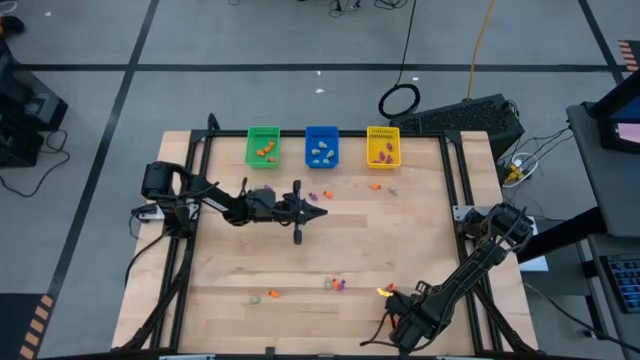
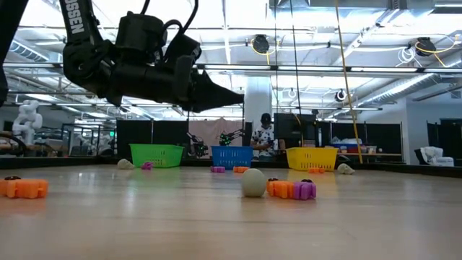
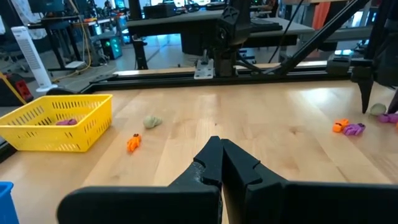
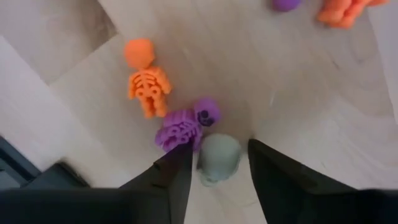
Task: Sort Halloween decoration
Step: Put the white skull toy into the blue bin
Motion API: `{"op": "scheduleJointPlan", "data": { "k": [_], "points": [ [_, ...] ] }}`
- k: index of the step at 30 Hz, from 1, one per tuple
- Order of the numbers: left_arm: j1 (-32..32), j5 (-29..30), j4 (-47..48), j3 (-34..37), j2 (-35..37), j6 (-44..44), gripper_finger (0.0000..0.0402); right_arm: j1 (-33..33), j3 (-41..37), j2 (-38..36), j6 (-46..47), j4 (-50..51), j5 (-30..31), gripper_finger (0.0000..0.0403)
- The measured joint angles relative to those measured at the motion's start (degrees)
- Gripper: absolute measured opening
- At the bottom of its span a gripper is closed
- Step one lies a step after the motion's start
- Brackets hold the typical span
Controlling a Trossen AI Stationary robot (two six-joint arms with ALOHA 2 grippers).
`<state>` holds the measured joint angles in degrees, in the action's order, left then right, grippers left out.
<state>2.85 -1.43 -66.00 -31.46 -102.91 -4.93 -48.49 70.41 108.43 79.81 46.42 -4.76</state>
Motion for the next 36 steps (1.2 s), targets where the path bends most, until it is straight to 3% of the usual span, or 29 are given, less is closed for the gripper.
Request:
{"op": "scheduleJointPlan", "data": {
  "k": [14,29,36],
  "points": [
    [0.0,0.2,1.1,0.0,0.0,0.0,0.0,0.0,0.0,0.1,-2.3,0.1,-1.3,0.0061],
    [0.0,0.2,0.3,0.4,0.0,-0.4,0.0,0.3,-0.3,-4.6,-2.6,2.4,-1.2,0.006],
    [2.0,0.3,-14.4,8.7,-0.1,0.8,0.0,1.7,-0.3,-7.4,-4.5,2.9,-0.7,0.0061]
  ]
}}
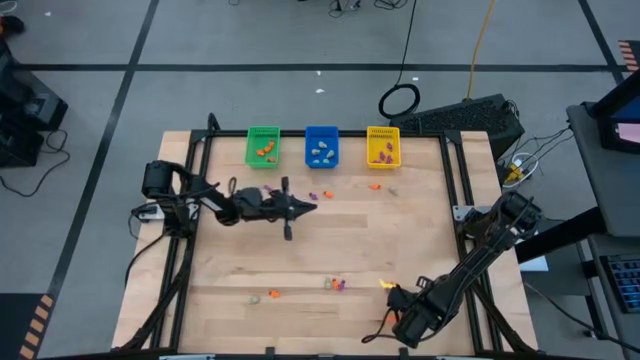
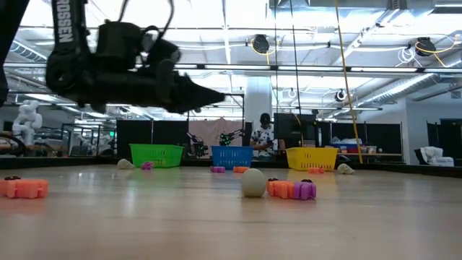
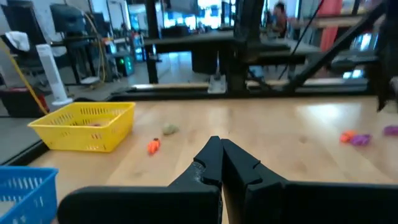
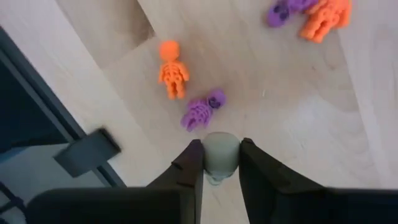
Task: Sort Halloween decoration
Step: Put the white skull toy into the blue bin
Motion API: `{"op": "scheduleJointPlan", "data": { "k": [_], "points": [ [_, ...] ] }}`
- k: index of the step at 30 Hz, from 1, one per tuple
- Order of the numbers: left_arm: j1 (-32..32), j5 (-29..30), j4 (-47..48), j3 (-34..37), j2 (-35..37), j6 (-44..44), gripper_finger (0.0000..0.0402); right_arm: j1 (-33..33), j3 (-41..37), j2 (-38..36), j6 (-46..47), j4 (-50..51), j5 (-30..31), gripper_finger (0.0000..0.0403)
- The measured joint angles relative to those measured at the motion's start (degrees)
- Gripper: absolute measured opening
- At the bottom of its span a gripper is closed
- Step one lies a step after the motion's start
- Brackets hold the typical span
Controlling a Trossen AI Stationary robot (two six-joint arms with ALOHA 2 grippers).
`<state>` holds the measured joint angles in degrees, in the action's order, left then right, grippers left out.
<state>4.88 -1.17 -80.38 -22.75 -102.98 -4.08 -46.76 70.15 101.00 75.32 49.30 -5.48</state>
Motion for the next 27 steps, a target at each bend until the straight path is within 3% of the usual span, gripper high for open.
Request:
{"op": "scheduleJointPlan", "data": {
  "k": [7,12,16,21,27],
  "points": [
    [0.9,0.0,-9.7,9.1,0.0,2.2,0.0,4.8,0.0,-2.1,-9.0,-2.2,5.3,0.0061],
    [0.9,1.5,-9.7,13.8,3.4,2.2,0.0,10.6,0.1,-2.3,-18.6,-4.6,7.7,0.0061],
    [0.9,2.1,-9.7,17.2,8.9,1.6,0.0,17.2,0.1,-2.4,-27.7,-7.8,11.6,0.006],
    [0.9,3.1,-9.6,20.6,14.4,1.0,0.0,27.2,0.1,-2.4,-38.9,-13.0,11.8,0.006],
    [0.9,3.2,-9.4,21.5,15.6,0.7,0.0,38.7,0.1,-2.4,-48.8,-17.9,11.7,0.0061]
  ]
}}
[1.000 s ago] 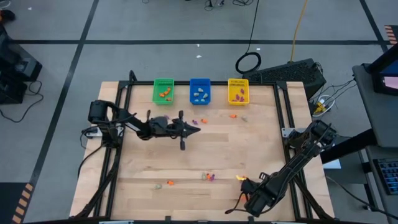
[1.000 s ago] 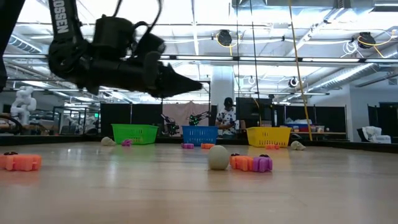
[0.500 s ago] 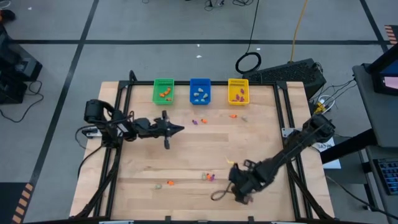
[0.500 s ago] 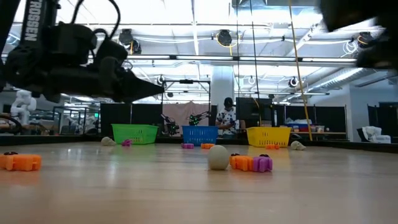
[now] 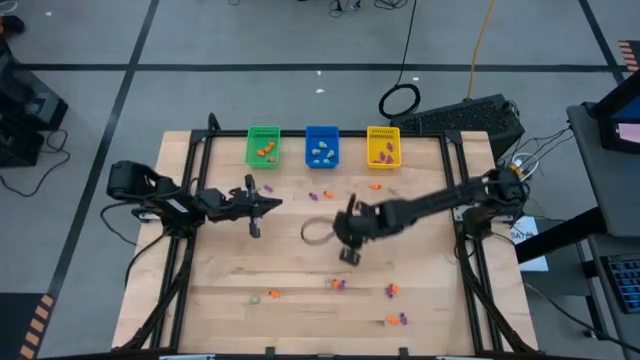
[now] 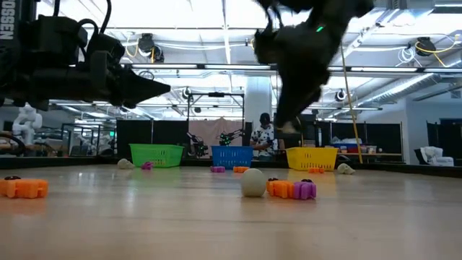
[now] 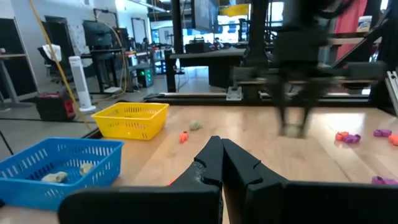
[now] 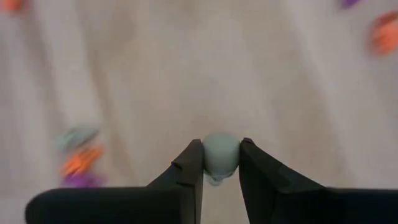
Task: Sort Halloween decoration
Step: Put the white skull toy into the blue bin
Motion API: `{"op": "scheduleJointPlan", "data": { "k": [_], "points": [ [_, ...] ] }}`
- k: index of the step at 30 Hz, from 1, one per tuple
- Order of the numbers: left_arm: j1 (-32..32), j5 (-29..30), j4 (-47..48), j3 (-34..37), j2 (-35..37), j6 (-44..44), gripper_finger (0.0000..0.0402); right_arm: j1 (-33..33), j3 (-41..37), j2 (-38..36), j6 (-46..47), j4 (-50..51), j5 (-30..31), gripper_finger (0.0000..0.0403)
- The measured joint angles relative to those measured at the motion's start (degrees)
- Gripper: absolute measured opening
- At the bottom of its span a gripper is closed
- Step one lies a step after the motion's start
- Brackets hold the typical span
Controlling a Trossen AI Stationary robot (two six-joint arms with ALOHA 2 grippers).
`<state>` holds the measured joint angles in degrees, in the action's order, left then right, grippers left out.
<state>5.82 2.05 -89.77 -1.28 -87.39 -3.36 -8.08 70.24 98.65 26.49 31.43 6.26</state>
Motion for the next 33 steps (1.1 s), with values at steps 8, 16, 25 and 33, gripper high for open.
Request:
{"op": "scheduleJointPlan", "data": {
  "k": [8,16,25,33],
  "points": [
    [0.0,0.0,1.7,0.0,0.0,1.4,0.0,13.7,3.9,0.1,-13.6,-4.0,0.0,0.0062],
    [-1.3,0.0,2.4,0.0,0.0,1.6,0.0,24.8,14.7,5.7,-25.0,-4.6,0.0,0.0062],
    [-1.7,0.0,2.8,0.0,0.0,1.6,0.0,34.8,30.5,19.6,-31.4,0.6,-0.4,0.0062],
    [-1.7,0.0,3.3,0.0,0.0,1.6,0.0,39.6,46.4,32.1,-33.3,10.1,-4.9,0.0062]
  ]
}}
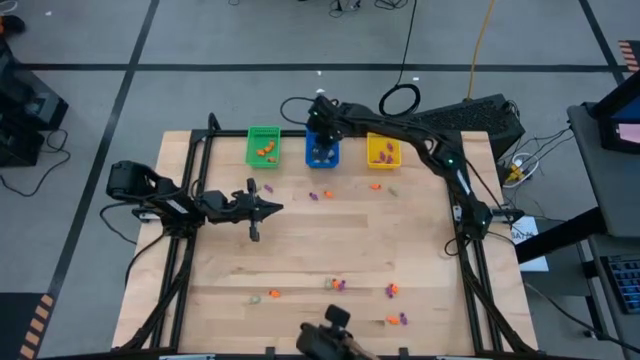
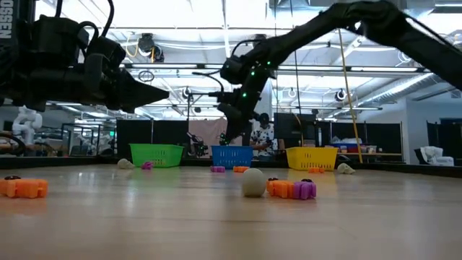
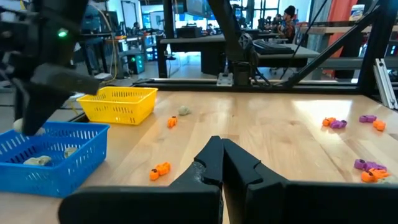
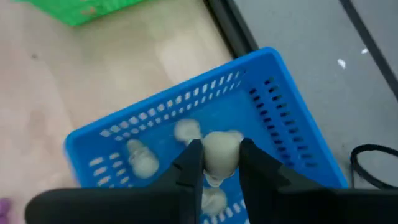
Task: Sort Halloween decoration
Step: Put the white skull toy into the blue bin, then put the purple skeleton toy into the yellow bin
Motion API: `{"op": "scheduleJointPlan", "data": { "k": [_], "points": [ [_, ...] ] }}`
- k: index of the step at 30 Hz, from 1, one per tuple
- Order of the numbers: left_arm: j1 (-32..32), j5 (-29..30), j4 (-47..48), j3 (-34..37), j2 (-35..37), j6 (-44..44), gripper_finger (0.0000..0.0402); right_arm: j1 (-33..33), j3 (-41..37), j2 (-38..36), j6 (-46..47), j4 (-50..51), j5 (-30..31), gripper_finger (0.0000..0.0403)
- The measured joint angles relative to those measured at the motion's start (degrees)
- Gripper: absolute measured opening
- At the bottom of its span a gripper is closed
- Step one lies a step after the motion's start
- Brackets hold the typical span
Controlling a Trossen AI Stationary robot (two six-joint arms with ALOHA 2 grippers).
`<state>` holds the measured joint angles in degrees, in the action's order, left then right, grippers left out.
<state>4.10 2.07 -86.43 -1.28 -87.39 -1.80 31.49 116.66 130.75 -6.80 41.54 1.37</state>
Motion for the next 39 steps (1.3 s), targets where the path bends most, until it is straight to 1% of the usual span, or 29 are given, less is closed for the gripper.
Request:
{"op": "scheduleJointPlan", "data": {
  "k": [2,5,10,13,19,26,29,32,36,39],
  "points": [
    [0.0,0.0,0.0,0.0,0.0,0.0,0.0,0.8,2.7,2.0,0.0,1.6,0.0,0.0062],
    [0.0,0.0,0.2,0.0,0.0,0.0,0.0,2.0,4.1,4.1,0.0,2.0,-0.1,0.0062],
    [0.0,0.0,0.5,0.0,0.0,0.0,0.0,3.6,4.2,5.2,0.3,2.7,-0.4,0.0062],
    [0.0,0.0,0.5,0.0,0.0,0.0,0.0,4.1,4.2,5.2,0.9,2.9,-1.7,0.0063],
    [0.0,0.0,0.5,0.0,0.0,0.0,0.0,4.5,4.2,5.4,1.1,2.7,-1.7,0.0076],
    [0.0,-0.2,1.9,0.0,0.0,0.0,0.0,4.5,3.9,7.0,1.8,2.9,-1.5,0.0081],
    [0.0,-0.3,1.9,0.0,0.0,0.0,0.0,4.1,3.9,6.5,1.6,2.2,-1.3,0.0099],
    [0.0,-0.3,1.9,0.0,0.0,0.0,0.0,3.7,4.5,6.0,1.6,2.0,-1.3,0.013],
    [0.0,-0.3,2.0,0.0,0.0,0.0,0.0,3.0,7.3,5.8,1.2,3.5,-1.3,0.0169],
    [0.0,-0.3,2.3,0.0,0.0,0.0,0.0,2.2,10.2,5.8,-0.4,5.8,-1.4,0.0178]
  ]
}}
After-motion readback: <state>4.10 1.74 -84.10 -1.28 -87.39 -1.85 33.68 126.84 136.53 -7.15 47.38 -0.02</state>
